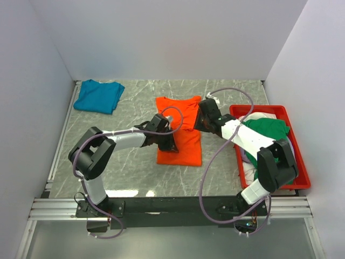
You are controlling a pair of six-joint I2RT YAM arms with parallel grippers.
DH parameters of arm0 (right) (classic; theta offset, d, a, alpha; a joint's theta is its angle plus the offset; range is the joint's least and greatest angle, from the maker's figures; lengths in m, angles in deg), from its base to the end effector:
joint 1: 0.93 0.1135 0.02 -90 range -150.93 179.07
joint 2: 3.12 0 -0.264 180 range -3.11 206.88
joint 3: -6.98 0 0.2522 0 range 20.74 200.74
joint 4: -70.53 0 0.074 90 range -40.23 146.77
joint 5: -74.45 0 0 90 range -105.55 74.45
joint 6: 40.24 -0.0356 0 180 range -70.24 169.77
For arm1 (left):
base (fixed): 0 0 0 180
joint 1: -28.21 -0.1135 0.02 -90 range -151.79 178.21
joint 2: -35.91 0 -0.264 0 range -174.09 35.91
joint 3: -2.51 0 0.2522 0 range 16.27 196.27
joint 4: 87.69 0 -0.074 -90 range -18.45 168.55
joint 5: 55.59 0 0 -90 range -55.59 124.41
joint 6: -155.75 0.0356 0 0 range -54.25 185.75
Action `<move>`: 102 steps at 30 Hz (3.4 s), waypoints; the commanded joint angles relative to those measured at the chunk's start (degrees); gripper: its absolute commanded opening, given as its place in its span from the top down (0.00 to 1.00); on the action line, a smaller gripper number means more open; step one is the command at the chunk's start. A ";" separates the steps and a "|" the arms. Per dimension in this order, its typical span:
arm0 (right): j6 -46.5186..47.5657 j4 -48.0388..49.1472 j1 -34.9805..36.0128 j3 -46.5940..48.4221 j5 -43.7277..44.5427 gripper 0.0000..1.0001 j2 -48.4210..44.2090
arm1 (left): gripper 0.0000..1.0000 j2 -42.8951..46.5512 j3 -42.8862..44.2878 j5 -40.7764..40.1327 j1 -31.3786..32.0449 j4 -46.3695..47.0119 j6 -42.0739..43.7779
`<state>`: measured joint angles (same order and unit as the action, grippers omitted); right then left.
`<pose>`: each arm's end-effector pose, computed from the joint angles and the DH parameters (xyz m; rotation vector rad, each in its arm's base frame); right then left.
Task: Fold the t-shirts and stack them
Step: Fold the tshirt
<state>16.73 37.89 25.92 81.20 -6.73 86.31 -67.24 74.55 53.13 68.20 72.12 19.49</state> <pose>0.3005 0.1460 0.2304 0.2018 2.4066 0.3030 0.2710 -0.2423 0.1562 0.0084 2.7037 -0.9727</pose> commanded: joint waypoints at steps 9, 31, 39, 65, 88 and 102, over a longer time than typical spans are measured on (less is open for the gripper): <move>-0.63 2.62 4.62 3.77 -3.20 0.69 7.86 | 0.96 -0.99 5.18 1.94 -6.50 0.72 -0.67; 1.22 -0.38 -1.01 5.73 -5.99 0.54 4.21 | 0.80 9.10 -4.05 0.18 -11.07 1.17 -0.15; -2.38 4.54 -1.10 -7.89 -14.26 0.55 -8.99 | 0.72 17.28 -10.55 0.70 -11.07 0.28 -1.11; -2.56 5.87 -4.43 -0.09 -14.00 0.61 6.45 | 0.81 -0.99 9.56 -1.23 -11.77 -0.68 -1.03; -2.47 5.61 -12.52 2.64 -18.48 0.66 10.95 | 0.86 -3.03 8.51 0.53 -19.07 1.61 -3.49; -6.15 10.25 -9.11 -22.28 -25.87 0.64 -13.90 | 0.60 19.46 -7.98 -1.94 -19.51 -2.00 -1.03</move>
<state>12.77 46.37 14.88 65.86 -30.16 77.05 -51.35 72.78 51.12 48.75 70.96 16.89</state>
